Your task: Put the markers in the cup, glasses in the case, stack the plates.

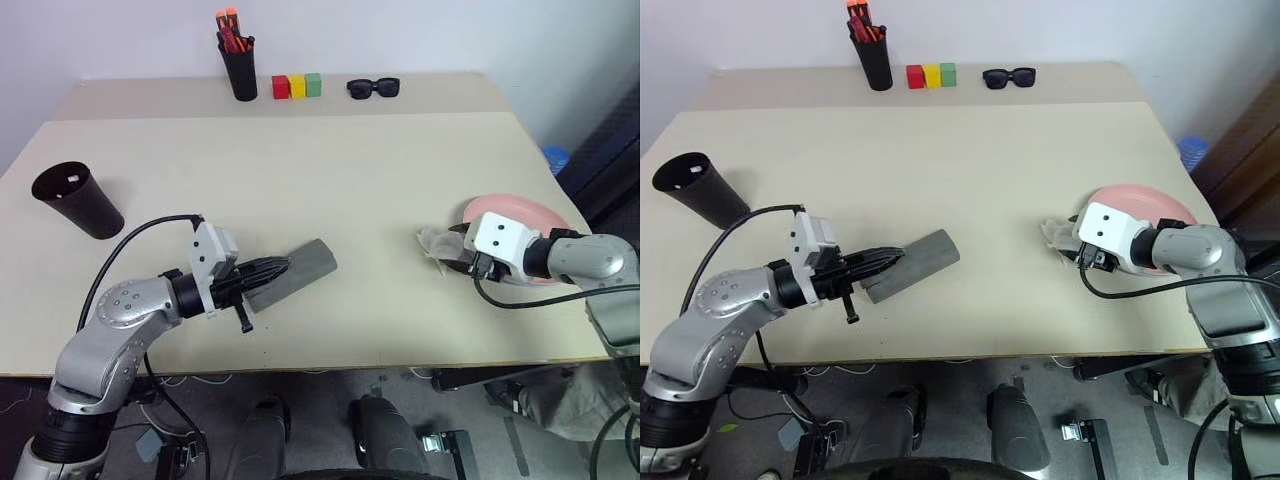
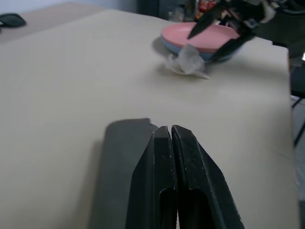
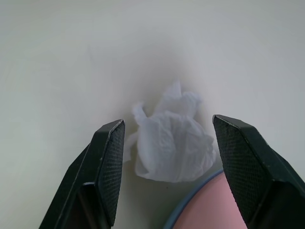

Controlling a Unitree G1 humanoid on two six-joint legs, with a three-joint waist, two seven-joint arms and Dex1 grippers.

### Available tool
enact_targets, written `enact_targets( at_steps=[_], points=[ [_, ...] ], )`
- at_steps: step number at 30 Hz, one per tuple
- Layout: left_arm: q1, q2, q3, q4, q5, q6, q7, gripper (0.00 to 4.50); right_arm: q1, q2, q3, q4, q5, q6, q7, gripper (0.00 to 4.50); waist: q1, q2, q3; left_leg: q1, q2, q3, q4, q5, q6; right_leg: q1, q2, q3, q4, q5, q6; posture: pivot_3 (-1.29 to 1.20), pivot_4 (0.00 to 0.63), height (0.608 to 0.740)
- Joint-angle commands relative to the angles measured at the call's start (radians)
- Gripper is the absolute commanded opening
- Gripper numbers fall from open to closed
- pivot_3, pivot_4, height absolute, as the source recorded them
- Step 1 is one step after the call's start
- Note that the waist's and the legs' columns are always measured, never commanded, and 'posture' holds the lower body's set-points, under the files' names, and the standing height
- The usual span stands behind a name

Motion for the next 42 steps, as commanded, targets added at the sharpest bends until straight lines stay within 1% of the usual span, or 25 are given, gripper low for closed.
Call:
enact_targets(
  at_steps=[1,7,8,9,12,13,14,15,17,21,25,29,31,33,35,36,38,41,42],
  points=[
    [0.017,0.008,-0.003,-0.049,-0.008,-0.005,-0.001,0.0,-0.034,0.011,0.021,0.087,-0.059,-0.077,-0.041,2.96,0.0,0.0,0.0,0.0,0.0,0.0,0.0,0.0,0.0,0.0,0.0,0.0,0.0,0.0,0.0,0.0,0.15,0.74],
    [0.031,-0.002,-0.022,-0.059,-0.001,-0.011,0.004,0.0,-0.043,0.031,0.041,0.165,-0.09,-0.148,-0.065,2.96,0.0,0.0,0.0,0.0,0.0,0.0,0.0,0.0,0.0,0.0,0.0,0.0,0.0,0.0,0.0,0.0,0.15,0.74],
    [0.033,-0.003,-0.026,-0.058,0.001,-0.014,0.005,0.0,-0.044,0.034,0.04,0.167,-0.09,-0.151,-0.066,2.42,0.0,0.0,0.0,0.0,0.0,0.0,0.0,0.0,0.0,0.0,0.0,0.0,0.0,0.0,0.0,0.0,0.15,0.74],
    [0.034,-0.005,-0.032,-0.055,0.005,-0.018,0.005,0.0,-0.044,0.038,0.039,0.162,-0.09,-0.148,-0.066,2.19,0.0,0.0,0.0,0.0,0.0,0.0,0.0,0.0,0.0,0.0,0.0,0.0,0.0,0.0,0.0,0.0,0.15,0.74],
    [0.035,-0.008,-0.042,-0.049,0.009,-0.027,0.003,0.0,-0.047,0.043,0.036,0.144,-0.091,-0.14,-0.071,0.69,-0.002,0.0,0.0,0.0,0.0,0.0,0.0,0.0,0.0,0.0,0.0,0.0,0.0,0.0,0.0,0.0,0.15,0.74],
    [0.036,-0.008,-0.044,-0.047,0.011,-0.03,0.002,0.0,-0.049,0.042,0.033,0.135,-0.091,-0.135,-0.072,0.31,-0.002,0.0,0.0,0.0,0.0,0.0,0.0,0.0,0.0,0.0,0.0,0.0,0.0,0.0,0.0,0.0,0.15,0.74],
    [0.036,-0.009,-0.045,-0.045,0.013,-0.033,0.0,0.0,-0.051,0.04,0.029,0.125,-0.09,-0.13,-0.073,0.08,-0.002,0.0,0.0,0.0,0.0,0.0,0.0,0.0,0.0,0.0,0.0,0.0,0.0,0.0,0.0,0.0,0.15,0.74],
    [0.037,-0.009,-0.046,-0.044,0.014,-0.035,-0.001,0.0,-0.053,0.039,0.027,0.118,-0.089,-0.126,-0.073,0.0,-0.002,0.0,0.0,0.0,0.0,0.0,0.0,0.0,0.0,0.0,0.0,0.0,0.0,0.0,0.0,0.0,0.15,0.74],
    [0.036,-0.01,-0.049,-0.039,0.019,-0.039,-0.004,0.0,-0.059,0.036,0.005,0.081,-0.067,-0.093,-0.07,0.0,-0.001,0.0,0.0,0.0,0.0,0.0,0.0,0.0,0.0,0.0,0.0,0.0,0.0,0.0,0.0,0.0,0.15,0.74],
    [0.041,-0.005,-0.048,-0.032,0.021,-0.048,-0.015,0.0,-0.061,-0.029,-0.1,-0.021,0.013,0.02,-0.027,0.0,0.0,0.001,0.0,0.0,0.0,0.0,0.0,0.0,0.0,0.0,0.0,0.0,0.0,0.0,0.0,0.0,0.15,0.74],
    [0.049,-0.001,-0.048,-0.021,0.029,-0.058,-0.027,0.0,-0.03,-0.104,-0.182,-0.006,0.032,0.066,-0.018,0.0,0.008,0.0,0.0,0.0,0.0,0.0,0.0,0.0,0.0,0.0,0.0,0.0,0.0,0.0,0.0,0.0,0.15,0.74],
    [0.039,-0.006,-0.06,-0.007,0.037,-0.063,-0.029,0.0,0.012,-0.141,-0.202,0.057,0.013,0.052,-0.015,0.0,0.006,0.0,0.0,0.0,0.0,0.0,0.0,0.0,0.0,0.0,0.0,0.0,0.0,0.0,0.0,0.0,0.15,0.74],
    [0.032,-0.008,-0.067,0.0,0.039,-0.066,-0.028,0.0,0.017,-0.139,-0.205,0.083,0.019,0.063,-0.018,1.05,0.005,0.001,0.0,0.0,0.0,0.0,0.0,0.0,0.0,0.001,0.0,0.0,0.0,0.0,0.0,0.0,0.15,0.74],
    [0.022,-0.012,-0.071,0.006,0.042,-0.068,-0.023,0.0,0.025,-0.138,-0.207,0.091,0.02,0.047,-0.021,1.92,0.001,0.001,0.0,0.0,0.0,0.001,0.0,0.0,0.0,0.0,0.0,0.0,0.0,0.0,0.0,0.0,0.15,0.74],
    [0.008,-0.021,-0.063,0.017,0.045,-0.067,-0.005,0.0,0.023,-0.129,-0.21,0.089,0.018,0.031,-0.04,2.97,-0.003,0.001,0.0,0.0,0.0,0.0,0.0,0.0,0.0,0.0,0.0,0.0,0.0,0.0,0.0,0.0,0.15,0.74],
    [0.001,-0.026,-0.059,0.023,0.046,-0.065,0.003,0.0,0.022,-0.125,-0.211,0.087,0.021,0.021,-0.042,3.42,-0.003,0.001,0.0,0.001,0.0,0.0,0.0,0.0,0.0,0.0,0.0,0.0,0.001,0.0,0.0,0.0,0.15,0.74],
    [-0.006,-0.035,-0.048,0.037,0.057,-0.071,0.023,0.0,0.017,-0.116,-0.212,0.08,0.042,0.006,-0.03,3.42,-0.003,0.001,0.0,0.001,0.0,0.0,0.0,0.0,0.0,0.0,0.0,0.0,0.001,0.0,0.0,0.0,0.15,0.74],
    [0.004,-0.055,0.029,0.06,0.07,-0.094,0.091,0.0,-0.014,-0.071,-0.225,0.056,0.131,0.038,0.0,3.42,-0.004,0.001,0.0,0.001,0.0,0.0,0.0,0.0,0.0,0.0,0.0,0.0,0.0,0.0,0.0,0.0,0.15,0.74],
    [0.014,-0.062,0.075,0.074,0.077,-0.105,0.127,0.0,-0.026,-0.051,-0.23,0.047,0.162,0.053,0.004,3.42,-0.004,0.001,0.0,0.001,0.0,0.0,0.0,0.0,0.0,0.0,0.0,0.0,0.0,0.0,0.0,0.0,0.15,0.74]
  ],
)
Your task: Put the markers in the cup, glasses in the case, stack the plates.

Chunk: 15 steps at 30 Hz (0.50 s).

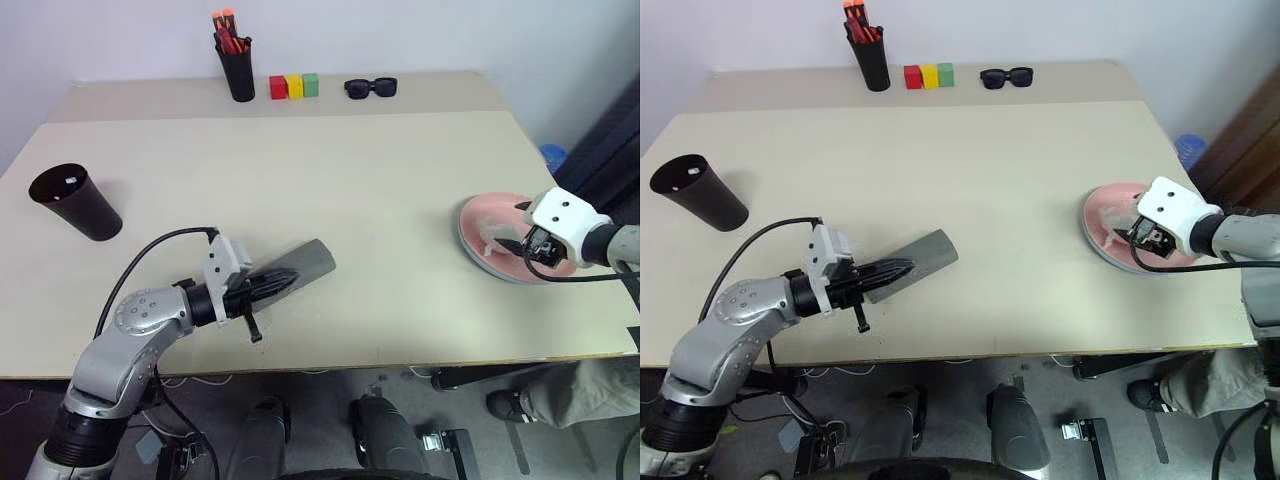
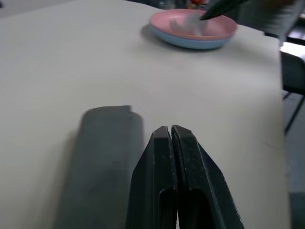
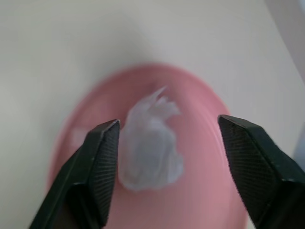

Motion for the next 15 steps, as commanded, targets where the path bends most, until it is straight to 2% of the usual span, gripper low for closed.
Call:
enact_targets(
  at_steps=[1,5,9,15],
  points=[
    [0.019,-0.016,0.148,0.026,0.028,-0.059,0.104,0.0,-0.046,0.044,-0.051,-0.055,0.11,0.029,0.02,3.42,0.0,0.0,0.0,0.0,0.0,0.0,0.0,0.0,0.0,0.0,0.0,0.0,0.0,0.0,0.0,0.0,0.15,0.74],
    [0.059,-0.033,0.273,0.07,0.09,-0.083,0.244,0.0,-0.081,0.107,-0.06,-0.054,0.214,0.073,0.05,3.42,0.004,0.0,0.0,0.0,0.0,-0.001,0.0,0.0,0.0,0.0,0.0,0.0,0.0,0.0,0.0,0.0,0.15,0.74],
    [0.088,-0.076,0.404,0.111,0.069,-0.089,0.335,0.0,-0.119,0.168,-0.049,-0.028,0.273,0.105,0.054,3.42,0.006,0.0,0.0,-0.001,0.0,0.0,0.0,0.0,0.0,0.0,-0.001,0.0,-0.001,0.0,0.0,0.0,0.15,0.74],
    [0.112,-0.091,0.418,0.105,0.068,-0.081,0.354,0.0,-0.173,0.209,-0.008,0.079,0.245,0.067,0.059,3.42,0.012,-0.001,0.0,-0.001,-0.001,0.0,0.001,0.0,0.0,0.0,-0.001,0.0,-0.001,0.0,0.0,0.0,0.15,0.74]
  ],
)
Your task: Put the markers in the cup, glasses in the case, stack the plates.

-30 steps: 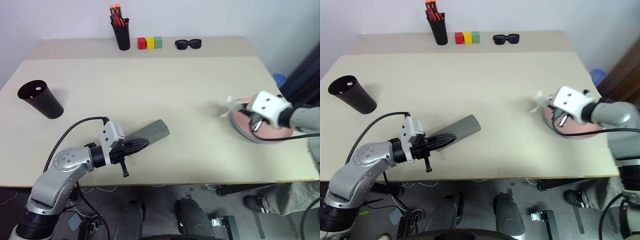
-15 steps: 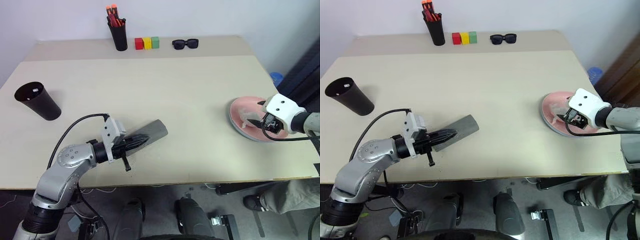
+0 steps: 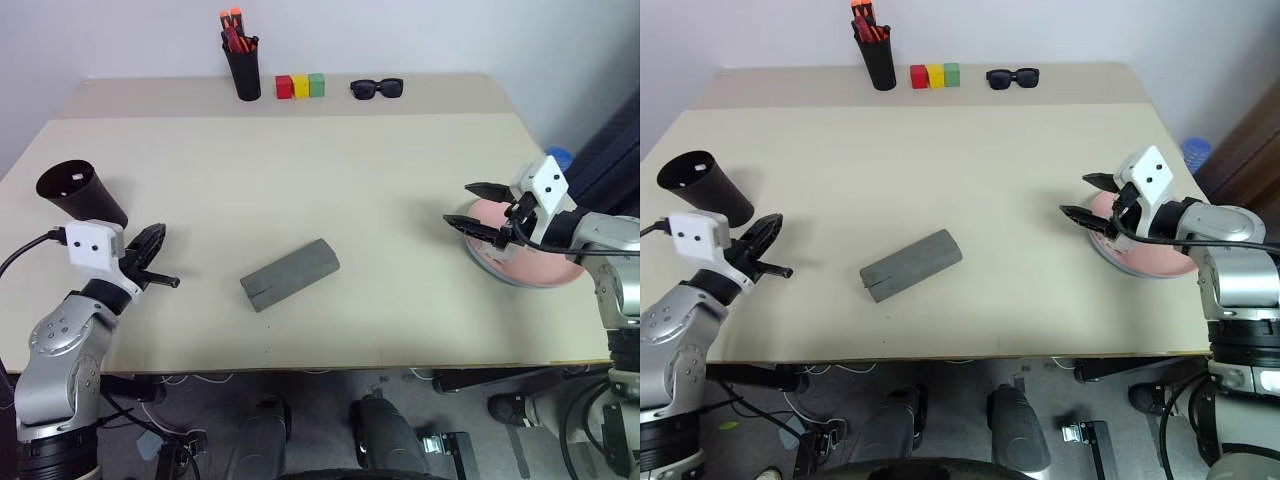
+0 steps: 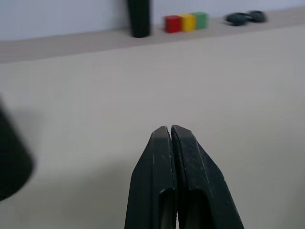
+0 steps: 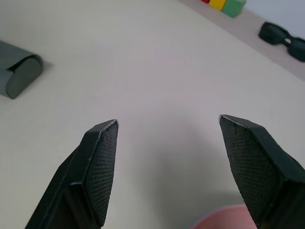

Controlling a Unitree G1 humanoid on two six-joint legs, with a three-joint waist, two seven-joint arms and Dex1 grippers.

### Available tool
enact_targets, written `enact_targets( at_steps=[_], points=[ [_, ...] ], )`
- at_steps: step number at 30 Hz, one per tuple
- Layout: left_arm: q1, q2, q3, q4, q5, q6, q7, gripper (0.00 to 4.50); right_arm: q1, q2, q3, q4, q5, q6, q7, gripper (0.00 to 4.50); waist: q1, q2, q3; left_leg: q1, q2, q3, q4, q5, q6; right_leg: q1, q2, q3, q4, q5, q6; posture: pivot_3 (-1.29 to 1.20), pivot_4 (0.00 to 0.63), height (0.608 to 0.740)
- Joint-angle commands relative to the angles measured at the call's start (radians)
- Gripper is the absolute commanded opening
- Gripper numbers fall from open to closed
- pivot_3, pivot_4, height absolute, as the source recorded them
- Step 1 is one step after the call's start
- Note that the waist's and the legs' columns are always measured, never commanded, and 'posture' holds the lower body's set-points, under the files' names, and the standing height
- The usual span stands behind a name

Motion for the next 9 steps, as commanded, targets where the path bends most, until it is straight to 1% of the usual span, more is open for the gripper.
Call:
enact_targets(
  at_steps=[1,9],
  points=[
    [0.012,0.014,0.006,-0.023,0.002,-0.016,-0.011,0.0,-0.041,0.026,0.017,0.041,-0.015,-0.043,-0.007,3.42,-0.003,0.0,0.0,0.0,0.0,0.0,0.0,0.0,0.0,0.0,0.0,0.0,0.0,0.0,0.0,0.0,0.15,0.74],
    [0.016,0.013,-0.004,-0.024,0.002,-0.011,-0.019,0.0,-0.033,0.055,0.031,0.051,-0.028,-0.051,-0.028,3.42,-0.006,0.0,0.0,0.0,0.0,0.0,0.0,0.0,0.0,0.0,0.0,0.0,0.0,0.0,0.0,0.0,0.15,0.74]
  ],
)
